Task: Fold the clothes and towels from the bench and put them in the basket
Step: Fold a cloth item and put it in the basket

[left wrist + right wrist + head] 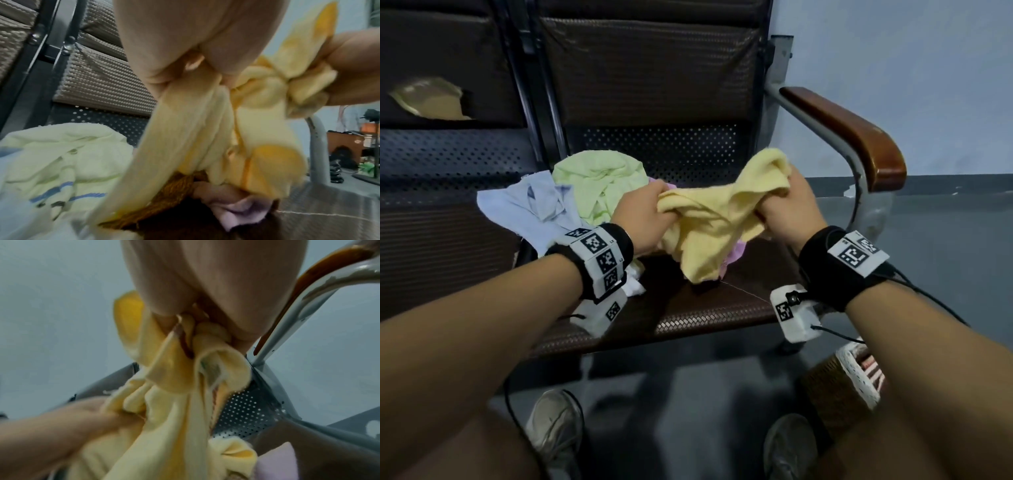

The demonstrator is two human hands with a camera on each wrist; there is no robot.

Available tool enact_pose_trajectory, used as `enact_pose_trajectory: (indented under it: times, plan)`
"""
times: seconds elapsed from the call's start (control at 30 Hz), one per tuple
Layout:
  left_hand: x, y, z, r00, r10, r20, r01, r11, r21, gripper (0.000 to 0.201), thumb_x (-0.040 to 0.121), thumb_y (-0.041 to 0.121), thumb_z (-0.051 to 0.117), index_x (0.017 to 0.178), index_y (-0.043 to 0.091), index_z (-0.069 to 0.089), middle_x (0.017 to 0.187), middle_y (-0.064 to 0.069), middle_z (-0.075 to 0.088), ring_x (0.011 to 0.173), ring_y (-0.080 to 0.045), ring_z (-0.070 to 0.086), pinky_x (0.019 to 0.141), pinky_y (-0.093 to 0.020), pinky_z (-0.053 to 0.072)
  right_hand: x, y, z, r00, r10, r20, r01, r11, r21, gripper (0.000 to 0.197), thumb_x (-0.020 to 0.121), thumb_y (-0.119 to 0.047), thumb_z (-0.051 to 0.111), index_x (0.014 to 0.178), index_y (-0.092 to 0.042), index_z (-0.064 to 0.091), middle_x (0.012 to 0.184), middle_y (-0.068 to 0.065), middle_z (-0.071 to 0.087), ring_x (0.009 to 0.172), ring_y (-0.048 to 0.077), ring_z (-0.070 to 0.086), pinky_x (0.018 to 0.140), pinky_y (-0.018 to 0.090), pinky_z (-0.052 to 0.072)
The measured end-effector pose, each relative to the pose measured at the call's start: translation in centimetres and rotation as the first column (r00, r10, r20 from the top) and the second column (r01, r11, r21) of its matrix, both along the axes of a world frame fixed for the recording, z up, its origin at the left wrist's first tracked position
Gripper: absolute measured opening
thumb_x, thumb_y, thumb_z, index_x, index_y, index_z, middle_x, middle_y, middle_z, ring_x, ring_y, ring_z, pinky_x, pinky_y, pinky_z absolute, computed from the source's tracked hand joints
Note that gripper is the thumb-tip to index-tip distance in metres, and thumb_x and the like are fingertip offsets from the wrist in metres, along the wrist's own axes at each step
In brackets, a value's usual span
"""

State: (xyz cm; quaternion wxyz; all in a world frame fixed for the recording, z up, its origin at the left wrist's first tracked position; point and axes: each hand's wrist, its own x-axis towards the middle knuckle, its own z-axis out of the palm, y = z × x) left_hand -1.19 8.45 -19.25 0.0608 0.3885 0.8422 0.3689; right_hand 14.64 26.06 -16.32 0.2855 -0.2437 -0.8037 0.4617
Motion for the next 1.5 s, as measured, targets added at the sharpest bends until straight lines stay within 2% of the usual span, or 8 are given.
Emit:
enact_pose_trajectory:
  times: [0.27, 0.67, 0.8, 0.93, 1.07, 1.2, 1.37, 1.5]
  plan:
    - [2.0, 1.4, 2.9, 0.889, 0.027, 0.457, -0.174, 0.943, 0.282, 0.015, 0.079, 0.022, 0.069, 0.085, 0.010, 0.075, 0.091, -0.012, 0.075, 0.095, -0.030, 0.070, 0.090, -0.051, 0.054, -0.6, -0.4, -1.8, 0.875, 0.104, 0.472, -0.254, 0.930, 0.267, 0.016, 0.083, -0.028, 0.072, 0.098, -0.027, 0.067, 0.096, -0.004, 0.068, 0.094, 0.020, 0.065, 0.078, 0.034, 0.051]
    - [0.0, 1.3, 2.7, 0.731, 0.132, 0.670, -0.274, 0.955, 0.111, 0.023, 0.093, 0.016, 0.057, 0.106, 0.000, 0.067, 0.100, -0.021, 0.071, 0.086, -0.032, 0.069, 0.070, -0.043, 0.062, -1.0, -2.3, -0.2, 0.986, 0.121, 0.117, -0.154, 0.925, 0.348, 0.008, 0.094, -0.023, 0.059, 0.093, -0.025, 0.067, 0.080, -0.008, 0.067, 0.076, 0.009, 0.061, 0.070, 0.032, 0.050]
    - [-0.2, 1.5, 3.0, 0.578, 0.065, 0.813, -0.437, 0.866, 0.242, 0.018, 0.095, -0.003, 0.049, 0.095, -0.001, 0.067, 0.081, -0.013, 0.073, 0.060, -0.022, 0.072, 0.053, -0.025, 0.057, -0.4, -3.5, -0.3, 0.950, 0.251, 0.185, -0.307, 0.860, 0.408, 0.044, 0.095, -0.014, 0.057, 0.135, -0.031, 0.053, 0.095, -0.006, 0.073, 0.077, 0.005, 0.063, 0.076, 0.022, 0.051]
    - [-0.8, 1.5, 3.2, 0.616, 0.072, 0.785, -0.452, 0.848, 0.277, 0.009, 0.092, -0.003, 0.057, 0.089, 0.003, 0.064, 0.074, -0.009, 0.068, 0.049, -0.012, 0.065, 0.049, -0.020, 0.052, -0.6, -3.8, -0.3, 0.925, 0.309, 0.223, -0.380, 0.798, 0.467, 0.039, 0.094, -0.005, 0.044, 0.124, -0.029, 0.044, 0.078, -0.002, 0.061, 0.057, 0.009, 0.053, 0.058, 0.031, 0.044]
    - [-0.9, 1.4, 3.4, 0.623, 0.079, 0.778, -0.421, 0.872, 0.249, 0.013, 0.088, -0.003, 0.057, 0.084, 0.005, 0.066, 0.068, -0.007, 0.067, 0.045, -0.012, 0.060, 0.046, -0.020, 0.048, -0.8, -3.9, -1.0, 0.863, 0.308, 0.400, -0.489, 0.706, 0.513, 0.033, 0.090, -0.002, 0.046, 0.101, -0.026, 0.066, 0.092, -0.013, 0.052, 0.085, 0.009, 0.052, 0.079, 0.028, 0.044]
    - [-0.7, 1.1, 3.6, 0.688, 0.046, 0.724, -0.267, 0.944, 0.194, 0.009, 0.076, 0.008, 0.080, 0.078, 0.012, 0.072, 0.058, 0.003, 0.065, 0.051, -0.010, 0.057, 0.048, -0.019, 0.047, -1.2, -3.1, -1.2, 0.906, 0.023, 0.422, -0.290, 0.761, 0.580, 0.037, 0.095, -0.013, 0.046, 0.116, -0.030, 0.071, 0.104, -0.007, 0.058, 0.102, 0.020, 0.058, 0.088, 0.034, 0.048]
    - [0.7, 1.0, 2.8, 0.840, -0.007, 0.542, -0.038, 0.997, 0.072, 0.051, 0.072, 0.036, 0.087, 0.108, 0.010, 0.062, 0.079, -0.006, 0.067, 0.063, -0.014, 0.067, 0.053, -0.027, 0.056, -1.3, -4.1, -0.8, 0.947, 0.195, 0.256, -0.301, 0.815, 0.495, 0.054, 0.090, 0.002, 0.044, 0.137, -0.019, 0.060, 0.127, 0.003, 0.067, 0.118, 0.017, 0.060, 0.104, 0.023, 0.043]
    - [1.8, 1.2, 2.5, 0.818, -0.137, 0.559, 0.102, 0.990, 0.094, 0.005, 0.095, 0.017, 0.063, 0.098, 0.014, 0.066, 0.075, -0.006, 0.067, 0.052, -0.011, 0.067, 0.051, -0.023, 0.054, -1.5, -4.5, -0.6, 0.948, 0.224, 0.226, -0.309, 0.814, 0.492, 0.051, 0.087, 0.007, 0.045, 0.128, -0.015, 0.068, 0.118, 0.005, 0.070, 0.112, 0.020, 0.063, 0.102, 0.031, 0.047]
